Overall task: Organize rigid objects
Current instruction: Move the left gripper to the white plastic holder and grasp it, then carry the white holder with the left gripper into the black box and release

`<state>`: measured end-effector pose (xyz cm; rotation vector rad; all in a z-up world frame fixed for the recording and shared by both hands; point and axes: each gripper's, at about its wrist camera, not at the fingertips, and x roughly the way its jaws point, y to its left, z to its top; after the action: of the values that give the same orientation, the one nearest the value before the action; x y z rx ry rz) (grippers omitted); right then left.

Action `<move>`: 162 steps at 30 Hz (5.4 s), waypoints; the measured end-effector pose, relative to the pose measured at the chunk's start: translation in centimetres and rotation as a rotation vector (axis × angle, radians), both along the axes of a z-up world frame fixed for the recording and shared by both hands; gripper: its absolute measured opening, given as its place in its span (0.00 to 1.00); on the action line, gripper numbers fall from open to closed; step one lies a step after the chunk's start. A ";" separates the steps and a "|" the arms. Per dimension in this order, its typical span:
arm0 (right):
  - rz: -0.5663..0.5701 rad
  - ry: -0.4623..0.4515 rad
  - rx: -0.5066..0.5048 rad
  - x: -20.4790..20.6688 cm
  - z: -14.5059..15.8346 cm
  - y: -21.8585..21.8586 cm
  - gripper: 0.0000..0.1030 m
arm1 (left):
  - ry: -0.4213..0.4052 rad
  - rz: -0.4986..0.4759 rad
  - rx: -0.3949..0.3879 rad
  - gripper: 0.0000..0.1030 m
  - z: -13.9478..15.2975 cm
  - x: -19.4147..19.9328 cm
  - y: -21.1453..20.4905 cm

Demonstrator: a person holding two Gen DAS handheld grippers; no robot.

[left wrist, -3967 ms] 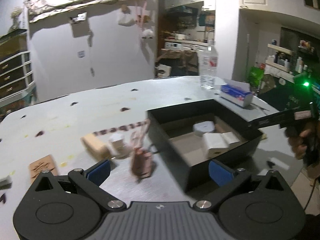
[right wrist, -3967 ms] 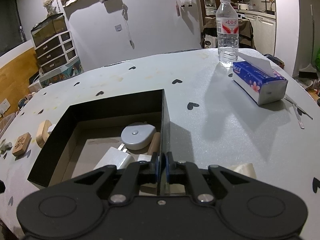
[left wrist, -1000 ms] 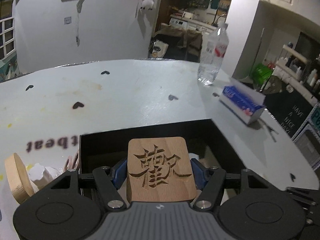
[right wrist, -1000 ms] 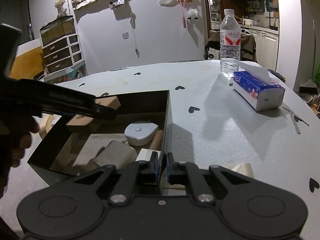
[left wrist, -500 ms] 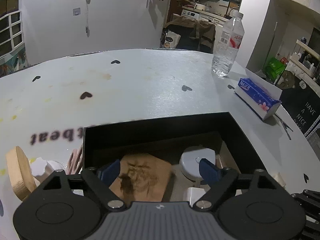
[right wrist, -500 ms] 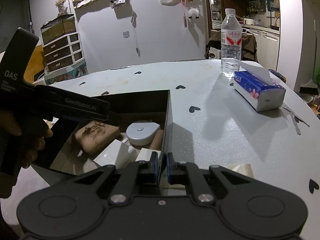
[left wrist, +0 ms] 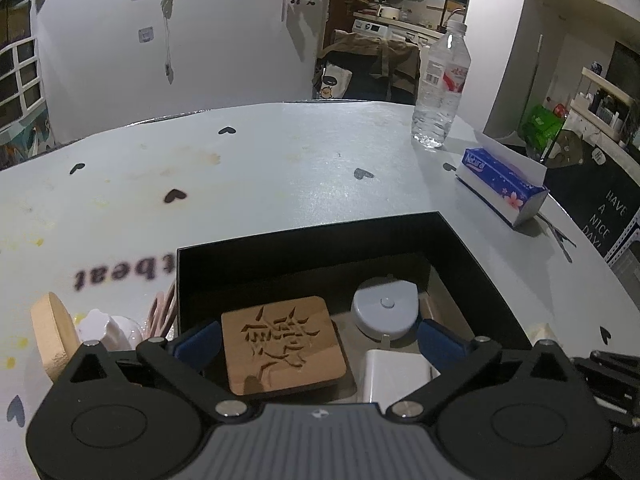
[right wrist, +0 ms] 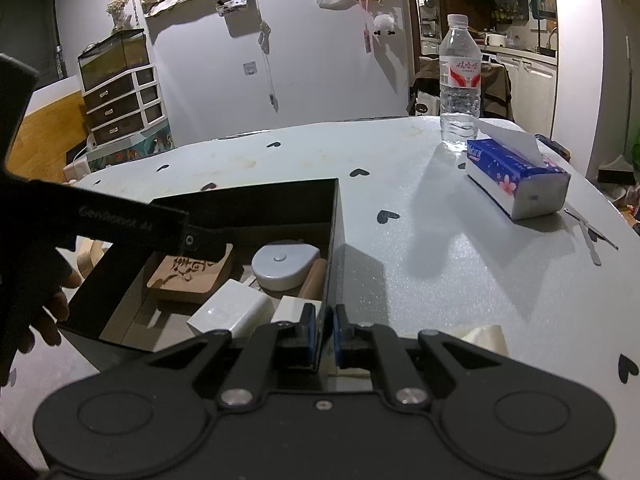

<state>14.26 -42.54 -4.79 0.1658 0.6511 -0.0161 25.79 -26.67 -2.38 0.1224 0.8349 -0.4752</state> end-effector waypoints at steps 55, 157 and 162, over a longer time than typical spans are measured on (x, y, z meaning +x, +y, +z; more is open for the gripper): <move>-0.048 0.025 0.006 0.5 0.1 0.3 0.07 | -0.186 0.776 0.208 1.00 -1.7 -0.1 33.3; -0.061 0.049 0.037 1.4 -0.7 0.1 0.09 | 0.149 -0.345 -0.018 1.00 0.4 -2.0 2.3; -0.062 0.049 0.037 1.4 -0.7 0.1 0.09 | 0.153 -0.354 -0.018 1.00 0.6 -2.5 2.4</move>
<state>15.68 -42.40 -5.46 0.2218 0.6951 -0.0674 23.33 -24.29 -1.75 0.2207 0.9627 -0.8325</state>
